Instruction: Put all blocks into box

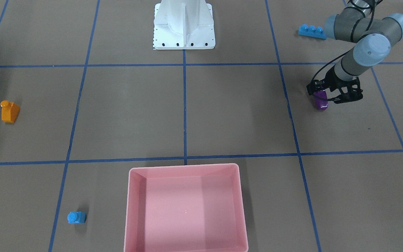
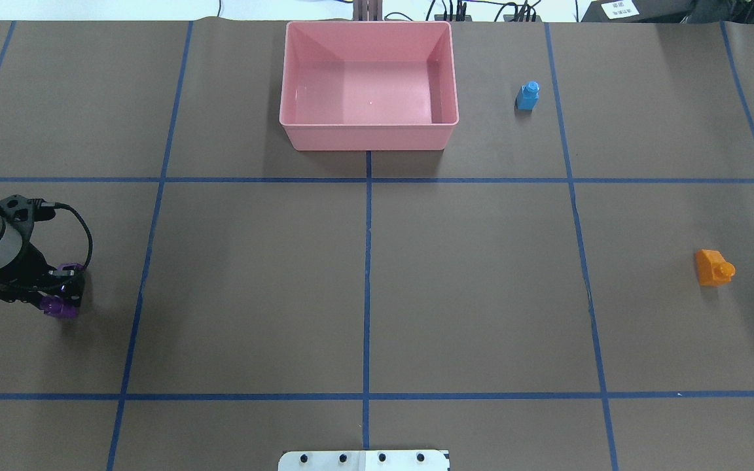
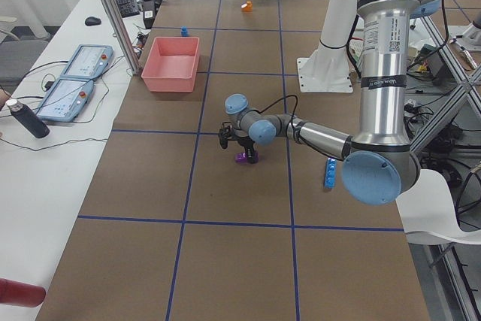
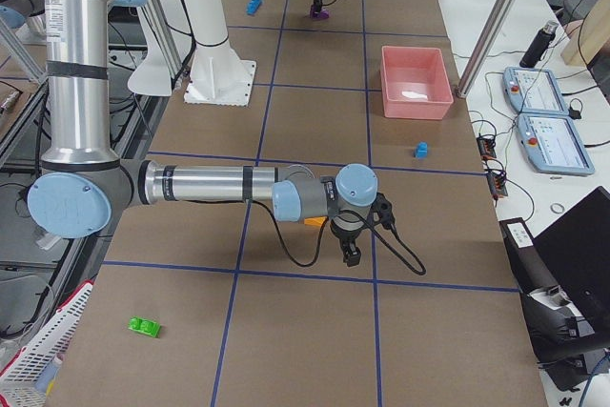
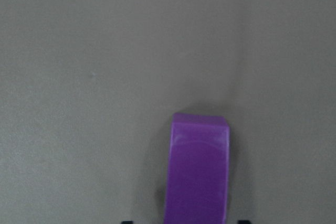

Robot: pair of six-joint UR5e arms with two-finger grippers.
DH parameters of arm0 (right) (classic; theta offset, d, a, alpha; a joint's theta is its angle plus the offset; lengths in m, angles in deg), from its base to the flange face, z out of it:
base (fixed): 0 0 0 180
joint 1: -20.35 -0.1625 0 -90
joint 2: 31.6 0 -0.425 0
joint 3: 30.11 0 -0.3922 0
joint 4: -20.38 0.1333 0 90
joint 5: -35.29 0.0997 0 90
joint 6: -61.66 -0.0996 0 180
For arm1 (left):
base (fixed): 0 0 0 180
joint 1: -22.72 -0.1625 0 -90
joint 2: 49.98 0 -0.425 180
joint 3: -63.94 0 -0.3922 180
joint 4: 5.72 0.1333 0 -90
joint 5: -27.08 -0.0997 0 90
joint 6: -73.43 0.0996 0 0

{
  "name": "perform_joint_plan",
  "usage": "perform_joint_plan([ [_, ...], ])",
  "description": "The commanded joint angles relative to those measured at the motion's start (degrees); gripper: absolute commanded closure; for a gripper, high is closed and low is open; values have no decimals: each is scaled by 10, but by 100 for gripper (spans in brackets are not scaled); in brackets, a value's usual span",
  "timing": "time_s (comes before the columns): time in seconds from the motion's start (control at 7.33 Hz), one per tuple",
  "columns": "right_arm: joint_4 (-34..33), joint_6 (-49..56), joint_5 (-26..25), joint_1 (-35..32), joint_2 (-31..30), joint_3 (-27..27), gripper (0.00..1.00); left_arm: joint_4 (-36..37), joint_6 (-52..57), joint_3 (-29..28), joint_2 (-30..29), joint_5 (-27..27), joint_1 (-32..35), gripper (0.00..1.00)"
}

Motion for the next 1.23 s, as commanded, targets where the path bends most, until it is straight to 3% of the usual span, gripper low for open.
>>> perform_joint_plan([
  [0.0,0,-82,5,40,2,5,0,23,-30,37,-28,25,0,100],
  [0.27,3,-238,6,95,8,9,0,128,-87,34,-164,29,0,100],
  [0.41,3,-266,6,125,8,10,0,182,-108,32,-236,26,0,100],
  [0.68,0,-312,8,177,7,11,0,205,-146,-15,-355,29,36,100],
  [0.82,2,-363,8,203,8,14,0,205,-150,-37,-388,32,56,100],
  [1.09,34,-367,4,234,7,-10,0,199,-185,-82,-443,32,64,100],
])
